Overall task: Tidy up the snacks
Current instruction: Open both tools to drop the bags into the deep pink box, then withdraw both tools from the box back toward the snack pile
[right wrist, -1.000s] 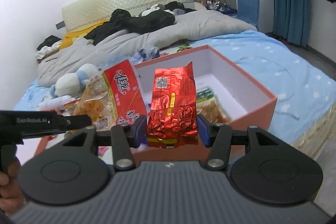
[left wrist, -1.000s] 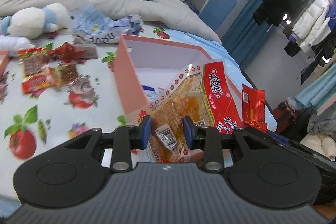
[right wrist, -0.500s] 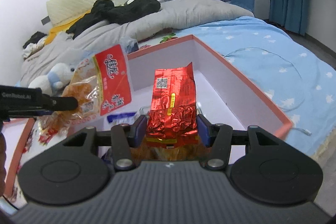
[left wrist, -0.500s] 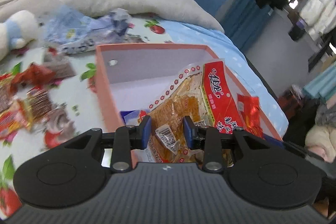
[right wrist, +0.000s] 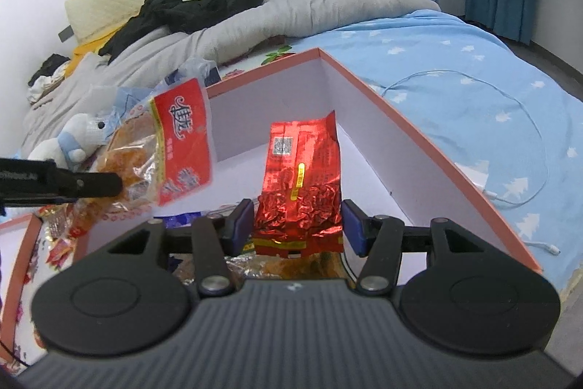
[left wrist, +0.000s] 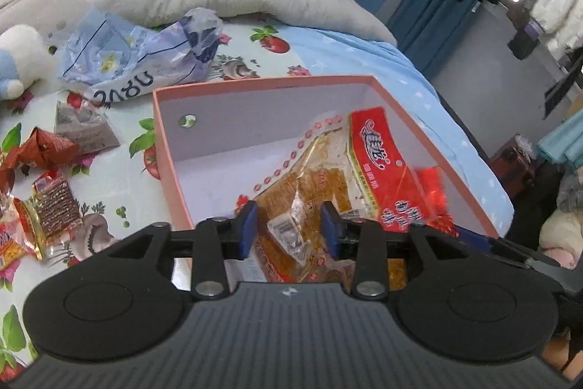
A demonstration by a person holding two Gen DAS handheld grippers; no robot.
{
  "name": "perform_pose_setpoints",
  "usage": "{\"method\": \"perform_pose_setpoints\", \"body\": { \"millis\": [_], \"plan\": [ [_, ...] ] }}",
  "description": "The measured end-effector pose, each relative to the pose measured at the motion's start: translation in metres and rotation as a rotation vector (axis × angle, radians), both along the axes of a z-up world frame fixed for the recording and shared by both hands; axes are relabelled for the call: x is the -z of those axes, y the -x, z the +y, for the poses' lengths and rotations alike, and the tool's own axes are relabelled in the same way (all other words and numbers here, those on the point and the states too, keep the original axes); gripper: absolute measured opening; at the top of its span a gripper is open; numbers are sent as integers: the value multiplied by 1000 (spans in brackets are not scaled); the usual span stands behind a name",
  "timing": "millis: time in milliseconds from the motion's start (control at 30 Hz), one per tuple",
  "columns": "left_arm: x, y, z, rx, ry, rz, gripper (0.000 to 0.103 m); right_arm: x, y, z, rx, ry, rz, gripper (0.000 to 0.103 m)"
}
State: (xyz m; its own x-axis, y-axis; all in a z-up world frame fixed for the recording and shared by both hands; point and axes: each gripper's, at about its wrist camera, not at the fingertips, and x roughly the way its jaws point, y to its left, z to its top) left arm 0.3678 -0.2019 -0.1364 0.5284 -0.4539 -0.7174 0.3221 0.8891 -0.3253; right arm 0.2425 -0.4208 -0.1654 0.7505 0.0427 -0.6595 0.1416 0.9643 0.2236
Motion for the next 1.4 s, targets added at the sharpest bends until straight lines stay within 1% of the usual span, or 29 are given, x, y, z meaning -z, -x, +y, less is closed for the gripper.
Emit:
{"method": "perform_pose_setpoints", "body": {
  "millis": [33,67,100,167,400,633,733,833,1000,1067,1167,1400],
  "plan": [
    [-4,4,1,-9,-8,-11,63,-2,3,1,-3,1,-2,60],
    [-8,8,3,-21,-15,-28,69,-4,5,2,-2,4,-3,64],
    [-13,12,5,-29,-17,-43,69,-7,8,3,2,8,-7,69],
    [-24,22,10,-29,-7,-61,69,-14,16,6,1,11,-17,71],
    [-60,71,37,-60,-1,-122,69,-41,53,18,-8,-10,-77,71],
    [-80,134,67,-82,-4,-170,69,-63,91,41,-42,-24,-135,71],
    [-84,158,77,-96,-24,-183,69,-69,106,51,-47,-35,-150,71],
    [-89,179,91,-122,-12,-191,69,-72,119,60,-76,-54,-155,71],
    [-93,215,110,-170,-15,-210,69,-72,140,77,-115,-49,-157,71],
    [-92,227,116,-187,-16,-210,69,-70,145,83,-125,-51,-149,71],
    [-90,246,124,-207,-40,-214,69,-69,153,94,-139,-52,-145,71],
    [-79,287,140,-236,-89,-221,69,-78,182,116,-182,-16,-177,71]
  ]
}}
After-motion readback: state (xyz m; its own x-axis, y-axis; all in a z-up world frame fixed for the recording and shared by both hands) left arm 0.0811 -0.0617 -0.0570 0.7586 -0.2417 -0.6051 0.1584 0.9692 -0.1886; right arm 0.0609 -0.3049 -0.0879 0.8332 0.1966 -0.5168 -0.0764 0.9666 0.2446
